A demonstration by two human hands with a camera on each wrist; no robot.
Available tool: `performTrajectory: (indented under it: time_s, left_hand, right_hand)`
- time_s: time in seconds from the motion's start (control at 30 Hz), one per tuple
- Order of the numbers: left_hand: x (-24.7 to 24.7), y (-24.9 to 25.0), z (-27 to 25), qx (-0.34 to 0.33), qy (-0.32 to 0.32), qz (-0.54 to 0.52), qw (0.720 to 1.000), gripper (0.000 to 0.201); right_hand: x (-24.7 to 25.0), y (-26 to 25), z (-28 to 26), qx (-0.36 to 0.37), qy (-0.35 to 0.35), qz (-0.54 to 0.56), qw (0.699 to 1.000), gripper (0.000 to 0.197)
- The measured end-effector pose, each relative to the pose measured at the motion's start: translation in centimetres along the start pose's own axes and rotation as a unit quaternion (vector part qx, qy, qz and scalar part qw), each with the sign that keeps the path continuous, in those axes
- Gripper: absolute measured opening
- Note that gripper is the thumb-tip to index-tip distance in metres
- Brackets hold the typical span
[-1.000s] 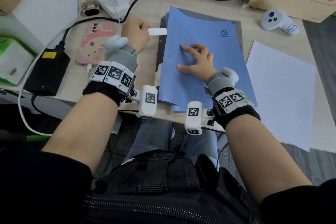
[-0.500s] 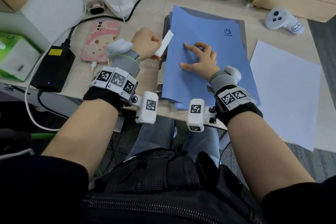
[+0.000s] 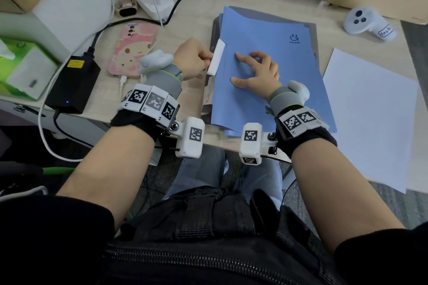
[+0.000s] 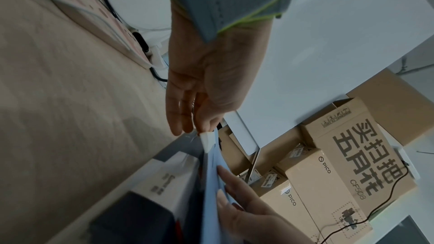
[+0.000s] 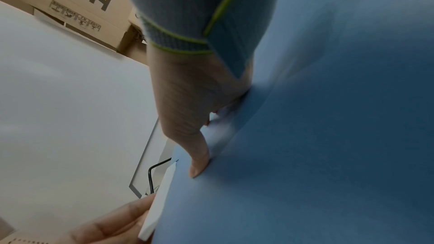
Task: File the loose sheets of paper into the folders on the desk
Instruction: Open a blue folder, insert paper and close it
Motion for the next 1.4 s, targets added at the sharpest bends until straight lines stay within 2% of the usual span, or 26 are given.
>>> performTrajectory:
  time_s: [0.23, 0.3, 0.4, 0.67, 0.97, 1.1, 1.23, 1.4]
  left_hand:
    - [-0.3, 0.1, -0.3, 0.032, 0.030, -0.138, 0.989, 0.018]
    - [-0.8, -0.6, -0.8, 0.065, 0.030, -0.194, 0.978, 0.014]
    - [-1.7, -1.1, -1.3, 0.112, 0.024, -0.269, 0.956, 0.021]
    - [-2.8, -1.1, -1.8, 0.160, 0.036, -0.377, 0.911, 0.019]
    - [-3.9, -1.2, -1.9, 0.183, 0.042, -0.341, 0.921, 0.015]
    - [-3.2, -1.7, -1.9, 0.184, 0.061, -0.319, 0.928, 0.021]
    - [-2.5, -1.1, -1.5, 0.173, 0.059, -0.260, 0.948, 0.017]
    - [-2.3, -0.6, -1.3, 0.157, 0.056, -0.197, 0.966, 0.023]
  right_hand:
    - [-0.2, 0.0, 0.2, 0.007, 0.002, -0.013, 1.000, 0.058]
    - [-0.1, 0.0, 0.2, 0.009, -0.001, -0.012, 1.000, 0.059]
    - [0.0, 0.0, 0.1, 0.012, -0.007, -0.002, 1.000, 0.059]
    - [-0.4, -0.4, 0.1, 0.020, -0.008, -0.012, 1.000, 0.058]
    - [-0.4, -0.4, -0.1, 0.022, -0.014, -0.007, 1.000, 0.059]
    - [-0.5, -0.4, -0.1, 0.027, -0.012, -0.010, 1.000, 0.056]
    - [-0.4, -0.4, -0.1, 0.023, -0.013, -0.008, 1.000, 0.057]
    - [-0.1, -0.5, -0.4, 0.021, -0.021, -0.008, 1.000, 0.058]
Point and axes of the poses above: each hand's wrist, its own z-axis towards the middle knuckle, its own x-axis out of the back of the hand, y = z × x, the point moved 10 cm from there along z, towards the middle knuckle, and after that the axes turned 15 degrees about -x, right-handed, at the moved point
